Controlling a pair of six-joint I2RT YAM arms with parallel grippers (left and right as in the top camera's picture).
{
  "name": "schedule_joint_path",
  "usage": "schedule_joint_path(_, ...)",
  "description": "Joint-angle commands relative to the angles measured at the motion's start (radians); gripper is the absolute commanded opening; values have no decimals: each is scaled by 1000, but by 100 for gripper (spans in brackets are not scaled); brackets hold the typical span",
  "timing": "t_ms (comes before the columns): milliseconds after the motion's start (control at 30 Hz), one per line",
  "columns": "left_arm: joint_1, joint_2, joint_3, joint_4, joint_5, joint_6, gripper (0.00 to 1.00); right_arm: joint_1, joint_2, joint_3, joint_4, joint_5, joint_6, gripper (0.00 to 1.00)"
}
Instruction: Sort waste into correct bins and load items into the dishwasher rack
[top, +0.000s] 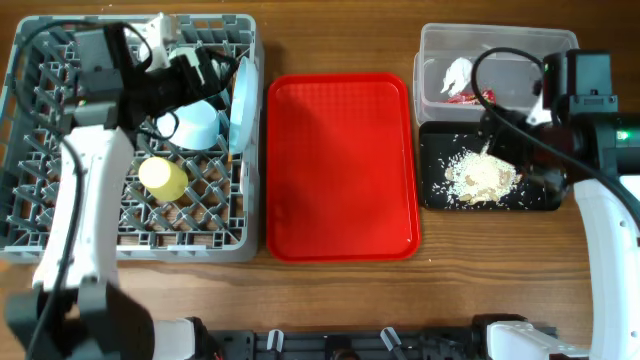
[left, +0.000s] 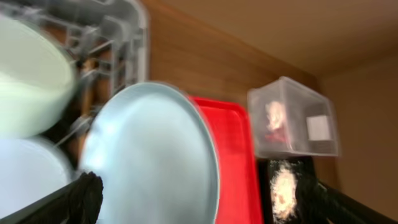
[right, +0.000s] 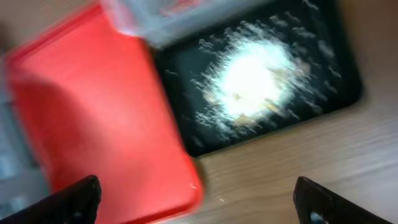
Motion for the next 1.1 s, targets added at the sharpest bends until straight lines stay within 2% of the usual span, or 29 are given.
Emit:
schedule_joint_path(0, -5, -95, 2, -162, -333, 2, 100, 20, -15, 4, 111, -251, -157, 100)
schedule_joint_path(100, -23, -92, -1, -320, -461, 2, 100, 94, 1, 4, 233, -253, -211, 100)
schedule_joint_path(200, -44, -83, -8, -436, -565, 2, 100, 155, 54, 4, 279, -241, -225, 100)
schedule_joint_path(367, -46, -82, -8, -631, -579, 5, 100, 161, 161, 4, 187, -93, -113, 100)
schedule_joint_path(500, -46, -107, -19, -709, -578, 10, 100, 166, 146, -10, 153, -64, -96, 100)
schedule_joint_path(600, -46, -210, -93, -660, -578, 10, 100, 168, 60, -75, 160, 5, -55, 100)
schedule_joint_path(700, -46, -365, -209, -566, -536, 45, 100, 188, -82, -219, 255, 71, -41, 100)
schedule_joint_path(867, -46, -776, -457, -344, -494, 110, 100, 220, -404, -440, 398, 104, -31, 100)
schedule_joint_path(1067, -46, -1063, -512, -341, -495, 111, 100, 220, -594, -460, 354, 126, -22, 100)
